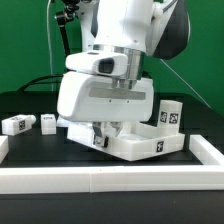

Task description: Assemble square table

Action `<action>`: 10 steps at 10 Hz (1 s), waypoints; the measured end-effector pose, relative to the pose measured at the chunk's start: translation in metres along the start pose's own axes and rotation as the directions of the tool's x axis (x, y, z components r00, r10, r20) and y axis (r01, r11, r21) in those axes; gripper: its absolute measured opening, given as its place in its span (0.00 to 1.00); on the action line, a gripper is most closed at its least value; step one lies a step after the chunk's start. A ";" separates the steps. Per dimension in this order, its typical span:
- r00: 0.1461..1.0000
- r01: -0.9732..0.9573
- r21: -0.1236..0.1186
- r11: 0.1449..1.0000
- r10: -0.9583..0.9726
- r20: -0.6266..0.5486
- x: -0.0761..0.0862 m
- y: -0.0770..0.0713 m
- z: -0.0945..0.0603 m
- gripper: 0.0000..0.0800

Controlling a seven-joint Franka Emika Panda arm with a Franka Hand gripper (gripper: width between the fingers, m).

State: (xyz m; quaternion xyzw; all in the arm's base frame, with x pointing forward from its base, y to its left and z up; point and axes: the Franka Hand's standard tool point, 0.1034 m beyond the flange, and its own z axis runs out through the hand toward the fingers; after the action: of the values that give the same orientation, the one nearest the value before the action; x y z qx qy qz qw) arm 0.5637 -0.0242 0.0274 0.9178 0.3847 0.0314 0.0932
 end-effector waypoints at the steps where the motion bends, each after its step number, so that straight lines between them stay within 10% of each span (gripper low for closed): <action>1: 0.999 0.038 -0.002 0.999 -0.038 0.000 -0.001 0.002 0.000 0.08; 5: 0.967 0.255 -0.016 0.967 -0.254 0.021 -0.002 0.006 0.000 0.08; 10: 0.779 0.627 -0.057 0.777 -0.626 0.049 0.040 0.004 -0.004 0.08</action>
Offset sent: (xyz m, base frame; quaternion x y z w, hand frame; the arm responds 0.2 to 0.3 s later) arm 0.0000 0.0000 0.0000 0.0000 0.0000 -0.1296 0.9916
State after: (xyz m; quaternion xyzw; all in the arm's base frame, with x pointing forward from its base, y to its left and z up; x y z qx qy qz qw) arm 0.5939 0.0019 0.0315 0.7342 0.6652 -0.0004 0.1359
